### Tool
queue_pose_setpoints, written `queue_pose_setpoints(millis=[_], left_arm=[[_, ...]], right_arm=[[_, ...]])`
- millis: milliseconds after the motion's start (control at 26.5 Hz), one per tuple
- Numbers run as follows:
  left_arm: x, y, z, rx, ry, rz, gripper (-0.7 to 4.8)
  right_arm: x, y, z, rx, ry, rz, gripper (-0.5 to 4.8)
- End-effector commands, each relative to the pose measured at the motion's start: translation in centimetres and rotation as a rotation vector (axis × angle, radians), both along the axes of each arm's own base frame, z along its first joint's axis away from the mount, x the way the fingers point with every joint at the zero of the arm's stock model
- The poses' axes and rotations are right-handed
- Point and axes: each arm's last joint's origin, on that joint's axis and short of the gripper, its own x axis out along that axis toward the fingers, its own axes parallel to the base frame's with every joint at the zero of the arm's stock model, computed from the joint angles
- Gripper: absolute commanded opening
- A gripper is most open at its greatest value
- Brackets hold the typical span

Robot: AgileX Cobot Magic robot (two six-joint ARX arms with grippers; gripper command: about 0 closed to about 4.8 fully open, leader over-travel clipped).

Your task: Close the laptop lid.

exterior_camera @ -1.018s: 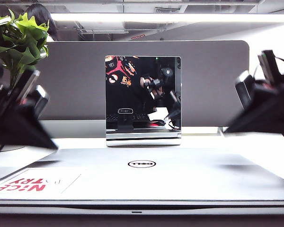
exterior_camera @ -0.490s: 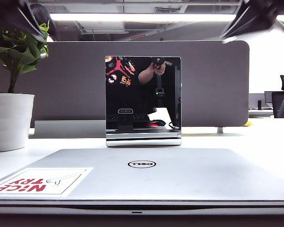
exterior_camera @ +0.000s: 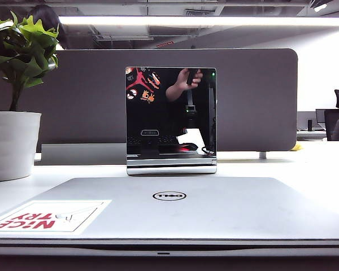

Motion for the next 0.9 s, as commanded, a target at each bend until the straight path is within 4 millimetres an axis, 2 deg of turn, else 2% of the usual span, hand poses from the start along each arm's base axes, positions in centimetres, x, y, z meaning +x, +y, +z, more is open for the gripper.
queue_pose_setpoints(millis=[38, 904], left_arm=[[-0.14, 0.04, 0.24, 0.002, -0.014, -0.002, -0.05], [-0.08, 0.03, 0.52, -0.012, -0.043, 0.0, -0.05]], right_arm=[[-0.01, 0.02, 0.23, -0.002, -0.017, 0.0, -0.01], [-0.01, 0.02, 0.24, 0.0, -0.017, 0.0, -0.01]])
